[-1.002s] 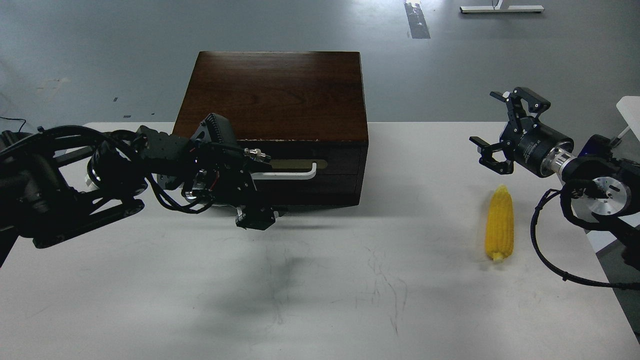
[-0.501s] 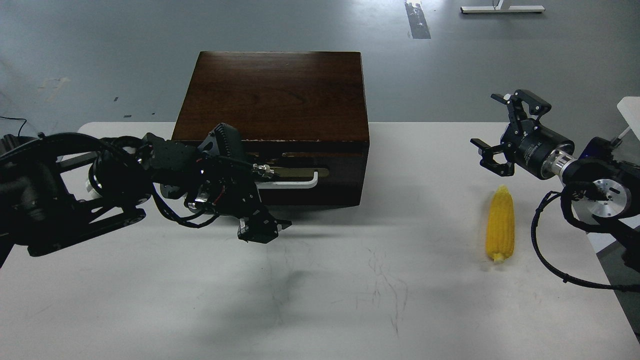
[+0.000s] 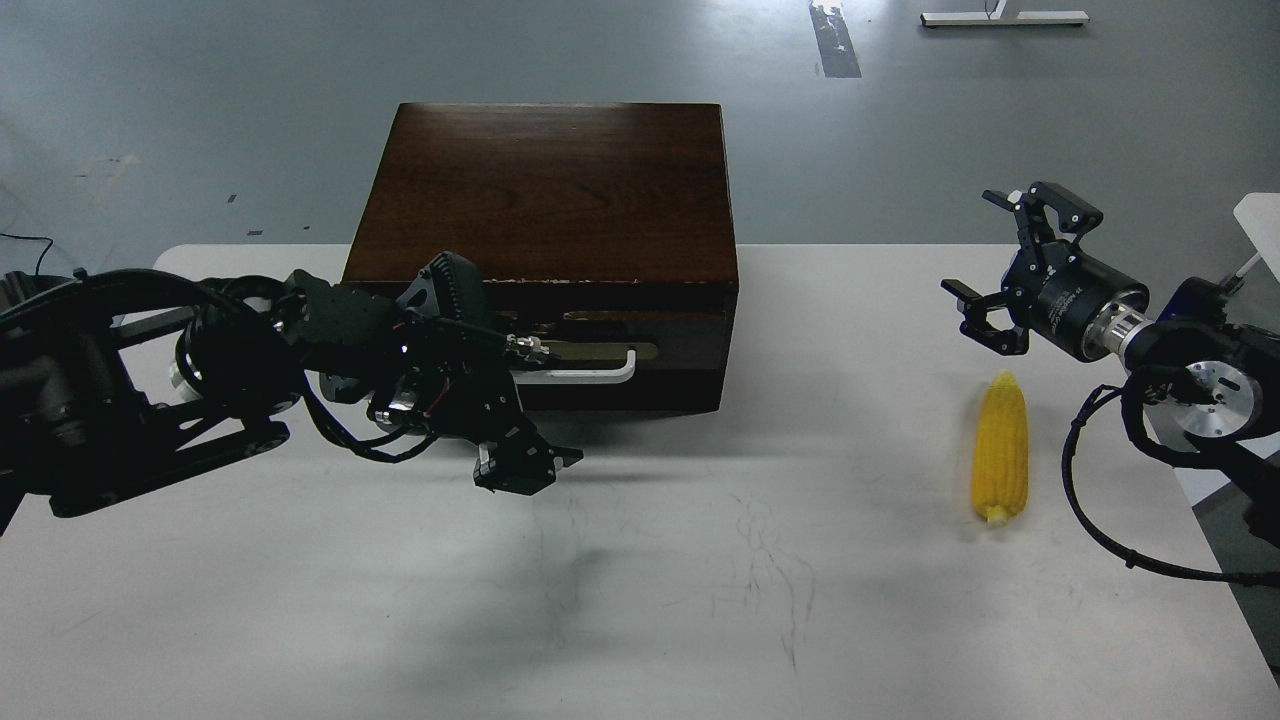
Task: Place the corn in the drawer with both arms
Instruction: 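Hook the left gripper onto the white drawer handle, then pull the drawer toward the robot with the left gripper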
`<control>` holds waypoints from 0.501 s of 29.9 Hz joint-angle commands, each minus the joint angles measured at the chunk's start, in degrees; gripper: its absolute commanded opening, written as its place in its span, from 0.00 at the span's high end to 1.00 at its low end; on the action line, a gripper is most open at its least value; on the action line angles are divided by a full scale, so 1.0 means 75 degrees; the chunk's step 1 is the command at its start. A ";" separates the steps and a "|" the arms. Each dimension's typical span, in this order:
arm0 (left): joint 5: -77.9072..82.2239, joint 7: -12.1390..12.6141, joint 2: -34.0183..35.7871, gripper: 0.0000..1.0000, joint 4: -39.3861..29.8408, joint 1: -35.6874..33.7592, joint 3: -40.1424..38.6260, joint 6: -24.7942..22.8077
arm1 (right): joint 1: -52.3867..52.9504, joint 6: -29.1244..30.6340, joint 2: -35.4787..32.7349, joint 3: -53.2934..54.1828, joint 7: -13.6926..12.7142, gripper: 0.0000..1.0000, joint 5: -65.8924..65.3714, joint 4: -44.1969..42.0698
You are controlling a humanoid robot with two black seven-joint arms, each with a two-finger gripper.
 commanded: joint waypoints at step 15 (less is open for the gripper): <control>0.0008 0.0025 0.0095 0.02 -0.0564 0.0014 0.0002 -0.0292 | -0.0023 0.0012 -0.0058 0.0013 0.0000 0.00 0.0000 -0.0001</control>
